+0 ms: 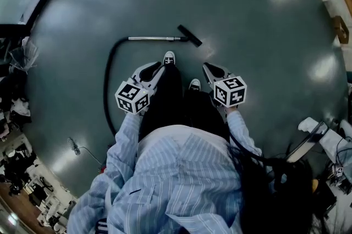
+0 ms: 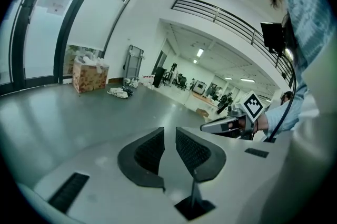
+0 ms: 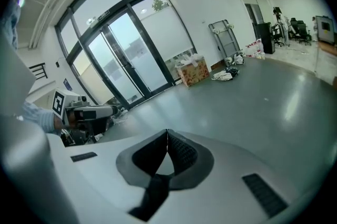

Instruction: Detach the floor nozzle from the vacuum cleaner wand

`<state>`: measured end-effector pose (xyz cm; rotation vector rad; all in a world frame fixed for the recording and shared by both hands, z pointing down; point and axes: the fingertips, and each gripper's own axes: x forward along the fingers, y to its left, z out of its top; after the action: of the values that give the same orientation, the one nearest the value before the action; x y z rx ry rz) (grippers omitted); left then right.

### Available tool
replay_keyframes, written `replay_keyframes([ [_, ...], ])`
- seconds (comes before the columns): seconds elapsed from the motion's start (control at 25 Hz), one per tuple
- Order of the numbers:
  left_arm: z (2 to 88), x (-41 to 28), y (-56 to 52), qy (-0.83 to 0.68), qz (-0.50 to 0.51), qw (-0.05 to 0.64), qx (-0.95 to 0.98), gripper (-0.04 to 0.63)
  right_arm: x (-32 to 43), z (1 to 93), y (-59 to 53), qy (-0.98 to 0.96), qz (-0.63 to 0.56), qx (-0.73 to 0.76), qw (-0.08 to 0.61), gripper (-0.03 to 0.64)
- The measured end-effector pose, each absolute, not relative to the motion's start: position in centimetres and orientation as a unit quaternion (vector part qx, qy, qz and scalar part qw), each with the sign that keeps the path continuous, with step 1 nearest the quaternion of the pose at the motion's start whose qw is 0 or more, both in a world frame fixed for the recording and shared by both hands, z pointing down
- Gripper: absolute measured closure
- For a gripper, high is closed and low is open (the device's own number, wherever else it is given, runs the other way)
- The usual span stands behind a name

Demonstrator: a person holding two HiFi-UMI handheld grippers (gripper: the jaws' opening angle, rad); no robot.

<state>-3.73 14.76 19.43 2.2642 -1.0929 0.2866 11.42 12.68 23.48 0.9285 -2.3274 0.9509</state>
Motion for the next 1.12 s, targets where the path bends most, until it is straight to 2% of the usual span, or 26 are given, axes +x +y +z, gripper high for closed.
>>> replay_keyframes([
  [0.28, 24.9, -7.4, 7.6, -0.361, 0.147, 0.31, 0.867, 0.546, 7.3, 27.9, 6.8, -0.826, 0.341, 0.347, 0.286, 0.614],
  [0.52, 31.2, -9.3, 1.9, -0.285, 0.177, 0.306, 0.891, 0.529, 5.7, 35.1, 1.2, -0.787, 0.388, 0.381, 0.29, 0.608],
  [0.72, 40.8, -10.0, -0.3, -0.259, 0.244, 0.292, 0.888, 0.488, 5.1, 44.2, -0.2, -0.767, 0.402, 0.367, 0.341, 0.516],
  [0.84, 46.8, -10.2, -0.9, -0.243, 0.282, 0.301, 0.878, 0.485, 4.8, 49.1, -0.7, -0.765, 0.396, 0.344, 0.374, 0.465],
  [1.12, 60.7, -8.0, -2.6, -0.2, 0.34, 0.304, 0.867, 0.482, 7.0, 62.2, -1.6, -0.757, 0.37, 0.289, 0.454, 0.393],
])
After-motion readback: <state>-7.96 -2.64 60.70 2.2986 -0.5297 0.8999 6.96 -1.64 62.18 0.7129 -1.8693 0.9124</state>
